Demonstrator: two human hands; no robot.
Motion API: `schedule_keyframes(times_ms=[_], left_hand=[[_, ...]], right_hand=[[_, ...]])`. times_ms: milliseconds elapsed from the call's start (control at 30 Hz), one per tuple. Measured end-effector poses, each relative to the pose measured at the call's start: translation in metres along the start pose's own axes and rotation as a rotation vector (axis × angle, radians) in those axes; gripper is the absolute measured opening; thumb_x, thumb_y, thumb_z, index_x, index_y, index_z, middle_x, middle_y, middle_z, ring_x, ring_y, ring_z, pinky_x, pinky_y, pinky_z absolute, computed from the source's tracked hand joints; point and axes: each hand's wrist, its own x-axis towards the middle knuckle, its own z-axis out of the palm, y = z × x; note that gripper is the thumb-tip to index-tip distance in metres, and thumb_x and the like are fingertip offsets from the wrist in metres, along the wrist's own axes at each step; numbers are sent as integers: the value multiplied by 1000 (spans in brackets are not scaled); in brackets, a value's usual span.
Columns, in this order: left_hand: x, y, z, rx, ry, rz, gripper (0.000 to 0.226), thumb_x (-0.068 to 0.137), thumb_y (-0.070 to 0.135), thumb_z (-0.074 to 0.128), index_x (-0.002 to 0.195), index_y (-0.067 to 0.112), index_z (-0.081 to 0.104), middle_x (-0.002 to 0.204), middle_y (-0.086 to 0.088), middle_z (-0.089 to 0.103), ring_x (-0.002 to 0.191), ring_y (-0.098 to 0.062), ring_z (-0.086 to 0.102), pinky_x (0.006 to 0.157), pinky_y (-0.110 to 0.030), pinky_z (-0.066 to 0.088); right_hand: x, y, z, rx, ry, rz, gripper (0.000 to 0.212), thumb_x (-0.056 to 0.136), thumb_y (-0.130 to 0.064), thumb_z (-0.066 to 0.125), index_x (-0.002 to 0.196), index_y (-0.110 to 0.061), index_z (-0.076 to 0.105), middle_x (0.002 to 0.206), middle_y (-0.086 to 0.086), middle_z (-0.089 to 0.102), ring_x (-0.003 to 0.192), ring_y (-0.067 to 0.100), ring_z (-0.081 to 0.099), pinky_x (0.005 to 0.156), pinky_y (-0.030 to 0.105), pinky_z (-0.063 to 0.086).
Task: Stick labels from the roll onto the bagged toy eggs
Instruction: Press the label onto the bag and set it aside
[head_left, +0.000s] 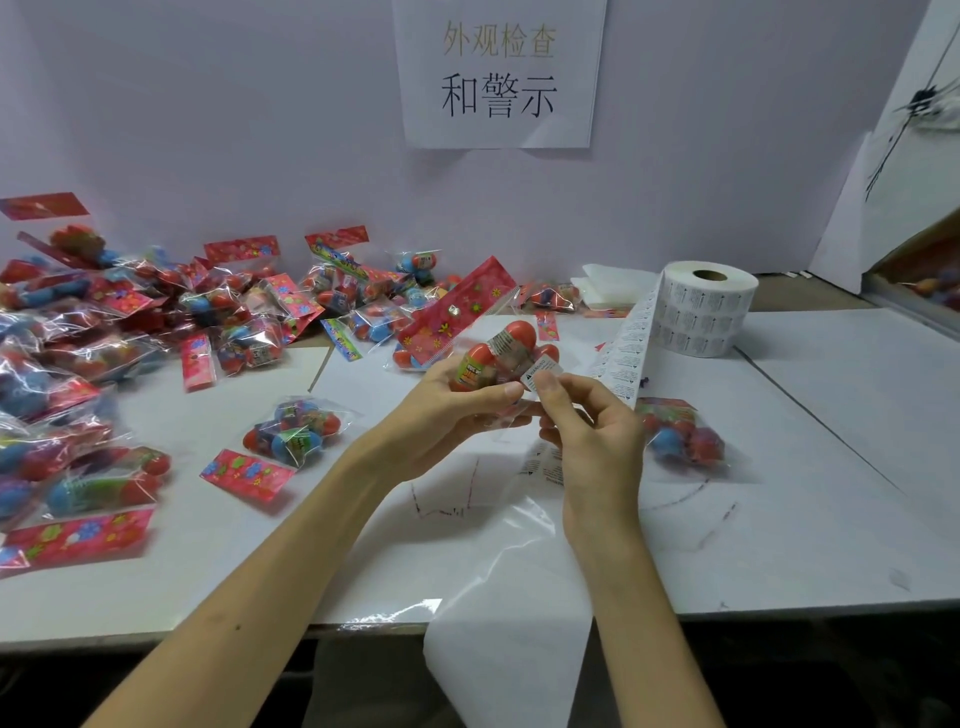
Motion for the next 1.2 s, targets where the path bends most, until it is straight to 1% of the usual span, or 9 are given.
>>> schedule_keyframes(times_ms=[100,300,467,600,800,900,967,1067,1200], left_hand=[[1,0,1,-8,-14,5,37,86,11,70,123,5,65,114,-12,74,108,-30,72,101,-42,56],[2,-1,-1,-6,-21,8,42,85,12,73,124,5,64,118,-14,73,113,-35,70,105,-46,54],[2,-3,-1,-6,-45,17,39,86,10,72,123,5,63,113,-12,74,110,-33,71,106,-46,54],[1,-3,-1,-17,-65,29,34,86,9,72,120,7,64,107,-10,74,103,-30,74,96,-36,58],[-1,-1,-3,-36,-59,17,38,85,9,70,121,1,62,95,-9,76,90,-29,77,85,-32,59],[0,0,-3,-34,-41,5,30,85,12,68,113,4,60,79,-2,73,77,-23,75,80,-31,60],[0,-1,-4,-38,-44,-6,29,85,13,69,111,7,60,80,-2,71,74,-21,71,79,-31,59],[-1,-1,-3,-29,-77,3,29,85,13,75,114,14,68,102,-12,70,87,-21,68,76,-28,57],[1,-2,0,19,-39,18,47,80,18,81,123,10,65,105,-14,69,90,-20,69,70,-26,56]], right_hand=[[1,1,0,-3,5,9,9,87,-26,80,80,-24,76,75,-3,75,74,17,68,67,27,53],[2,3,0,-21,28,2,8,87,-27,80,82,-22,76,79,3,76,78,27,71,67,30,55],[3,4,0,-53,52,-19,11,87,-27,81,81,-20,75,76,0,75,71,17,69,65,28,55],[2,7,-1,-89,87,-41,15,83,-31,84,75,-23,73,70,-9,73,62,8,66,62,25,54],[6,9,-4,-78,115,24,46,69,-45,91,79,-21,53,70,-13,56,65,16,58,66,30,50],[6,8,-3,-7,70,4,31,84,-38,82,98,-22,59,76,-19,65,59,7,61,64,27,53],[5,6,-2,-22,14,-46,30,84,-39,80,105,-27,63,86,-20,69,62,5,66,63,22,55],[3,6,-1,-119,-27,-127,20,82,-33,84,96,-28,70,90,-12,73,72,9,71,68,31,60],[4,6,-2,-148,-11,-137,15,83,-29,85,87,-24,71,84,-11,74,67,12,72,67,33,61]])
